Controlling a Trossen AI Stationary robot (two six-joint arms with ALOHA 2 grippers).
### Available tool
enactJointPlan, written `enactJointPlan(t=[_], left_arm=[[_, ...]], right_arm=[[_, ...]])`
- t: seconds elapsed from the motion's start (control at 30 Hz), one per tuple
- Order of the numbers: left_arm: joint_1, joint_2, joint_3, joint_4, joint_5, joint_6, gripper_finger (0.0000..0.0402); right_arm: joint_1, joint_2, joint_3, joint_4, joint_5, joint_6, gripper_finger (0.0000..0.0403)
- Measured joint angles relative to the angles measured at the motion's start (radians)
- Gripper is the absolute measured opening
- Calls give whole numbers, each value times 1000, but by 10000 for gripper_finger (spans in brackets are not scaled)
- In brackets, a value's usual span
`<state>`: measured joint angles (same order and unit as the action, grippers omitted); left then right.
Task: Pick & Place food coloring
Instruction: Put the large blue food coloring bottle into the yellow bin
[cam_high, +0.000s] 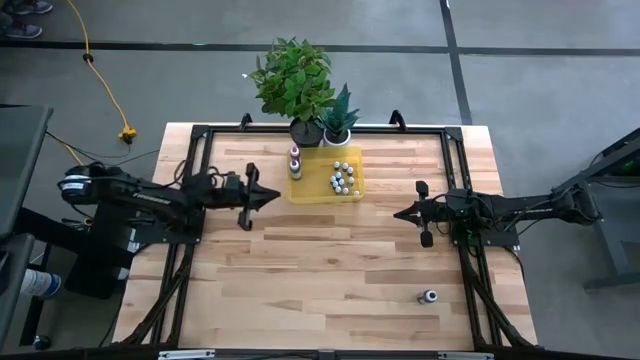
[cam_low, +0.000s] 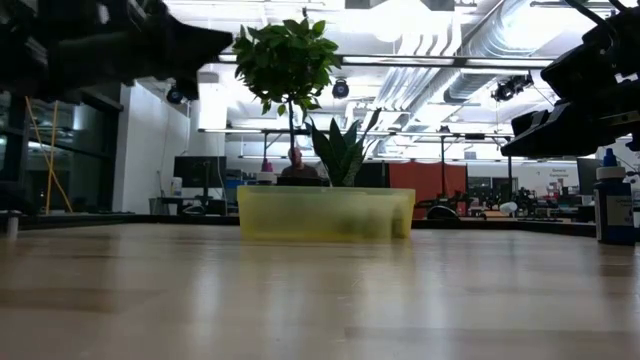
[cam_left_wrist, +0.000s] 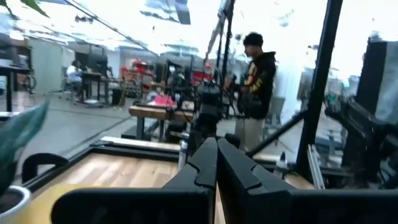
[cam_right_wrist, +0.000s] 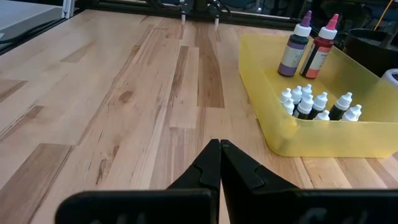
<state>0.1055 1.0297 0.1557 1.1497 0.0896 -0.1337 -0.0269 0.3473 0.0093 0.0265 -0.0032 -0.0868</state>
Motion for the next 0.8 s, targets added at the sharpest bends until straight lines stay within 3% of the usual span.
enactJointPlan(t=[0.4, 0.53, 0.8], left_arm=[[0, -318, -91, -214, -15, -3, 0], [8, -421, -93, -347, -14, -3, 0], [140, -687, -93, -697, 92, -3, 0]], right_arm=[[0, 0, 0, 0, 0, 0, 0], [0, 0, 0, 0, 0, 0, 0], [0, 0, 0, 0, 0, 0, 0]])
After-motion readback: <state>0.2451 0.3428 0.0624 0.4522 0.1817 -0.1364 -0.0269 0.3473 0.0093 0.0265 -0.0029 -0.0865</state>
